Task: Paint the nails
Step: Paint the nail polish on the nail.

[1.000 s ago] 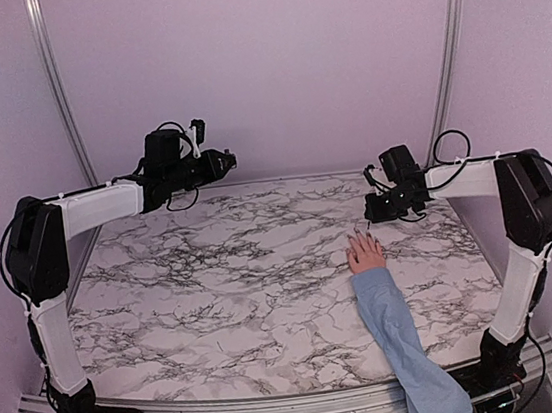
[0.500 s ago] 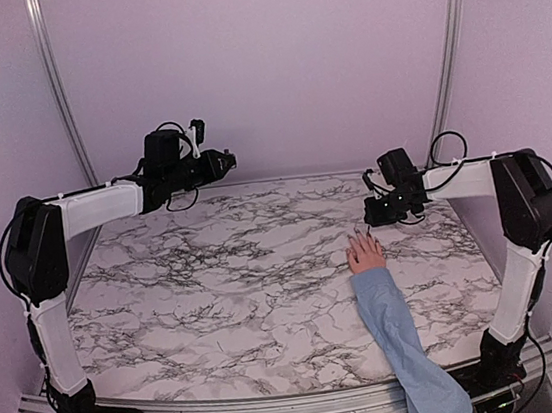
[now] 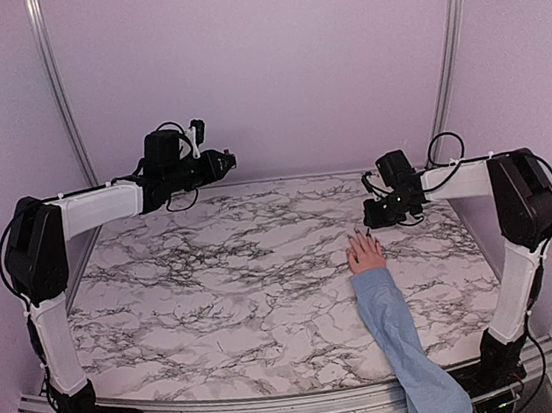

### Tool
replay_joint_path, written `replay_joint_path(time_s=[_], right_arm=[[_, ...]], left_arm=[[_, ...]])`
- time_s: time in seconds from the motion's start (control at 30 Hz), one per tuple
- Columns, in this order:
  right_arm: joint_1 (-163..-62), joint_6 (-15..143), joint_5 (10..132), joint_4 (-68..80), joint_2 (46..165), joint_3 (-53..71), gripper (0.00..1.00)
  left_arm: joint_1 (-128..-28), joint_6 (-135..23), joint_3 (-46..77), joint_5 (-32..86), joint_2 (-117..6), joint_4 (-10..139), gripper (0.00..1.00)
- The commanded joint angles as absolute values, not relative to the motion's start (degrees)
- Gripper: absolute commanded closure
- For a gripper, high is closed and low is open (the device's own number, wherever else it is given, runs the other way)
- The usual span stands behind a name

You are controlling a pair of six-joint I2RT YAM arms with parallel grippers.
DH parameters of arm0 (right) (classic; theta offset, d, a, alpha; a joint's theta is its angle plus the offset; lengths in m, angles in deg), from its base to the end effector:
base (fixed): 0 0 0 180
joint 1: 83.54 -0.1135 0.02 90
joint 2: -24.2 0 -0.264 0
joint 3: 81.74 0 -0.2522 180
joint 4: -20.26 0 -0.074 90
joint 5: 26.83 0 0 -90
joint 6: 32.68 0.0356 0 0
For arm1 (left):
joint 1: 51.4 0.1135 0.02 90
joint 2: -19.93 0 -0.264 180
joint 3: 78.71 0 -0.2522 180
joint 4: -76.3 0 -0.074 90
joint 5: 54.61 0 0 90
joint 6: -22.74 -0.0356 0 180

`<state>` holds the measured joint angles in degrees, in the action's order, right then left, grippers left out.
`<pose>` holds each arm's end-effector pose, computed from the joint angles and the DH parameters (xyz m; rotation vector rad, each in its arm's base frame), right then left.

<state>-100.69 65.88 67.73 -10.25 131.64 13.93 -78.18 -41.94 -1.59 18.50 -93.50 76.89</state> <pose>0.3776 0.1195 0.1782 -0.2221 2.5157 0.2826 0.4233 -0.2252 0.2909 0.2493 1.8115 -0.9112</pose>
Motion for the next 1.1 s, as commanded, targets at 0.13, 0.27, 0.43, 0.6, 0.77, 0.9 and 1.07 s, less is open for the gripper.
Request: replay_joint_path(time_s=[0.13, 0.27, 0.43, 0.6, 0.77, 0.9, 1.07], right_arm=[[-101.3, 65.8, 65.2, -10.2, 131.2, 12.3, 1.00], [-101.4, 65.8, 64.4, -10.2, 130.7, 12.3, 1.00], [-101.4, 65.5, 64.0, -10.0, 130.0, 12.6, 1.00], [-101.6, 65.0, 64.1, -9.3, 129.1, 13.3, 1.00], [-102.0, 64.5, 64.3, -9.3, 129.2, 13.1, 1.00], [-102.4, 63.7, 64.0, -9.7, 129.3, 12.8, 1.00], [-102.7, 62.2, 63.4, -10.3, 129.2, 12.6, 1.00]], left_arm=[[-77.9, -41.9, -2.2, 18.4, -91.5, 79.7, 1.00], [-77.9, -41.9, -2.4, 18.4, -91.7, 79.7, 1.00], [-77.9, -41.8, -2.6, 18.2, -92.0, 79.8, 1.00], [-77.9, -41.6, -2.6, 18.1, -92.1, 79.9, 1.00], [-77.9, -41.7, -2.4, 18.1, -92.0, 80.0, 1.00], [-77.9, -41.6, -2.3, 18.1, -92.0, 80.0, 1.00], [-77.9, -41.6, -2.3, 18.1, -92.1, 80.1, 1.00]])
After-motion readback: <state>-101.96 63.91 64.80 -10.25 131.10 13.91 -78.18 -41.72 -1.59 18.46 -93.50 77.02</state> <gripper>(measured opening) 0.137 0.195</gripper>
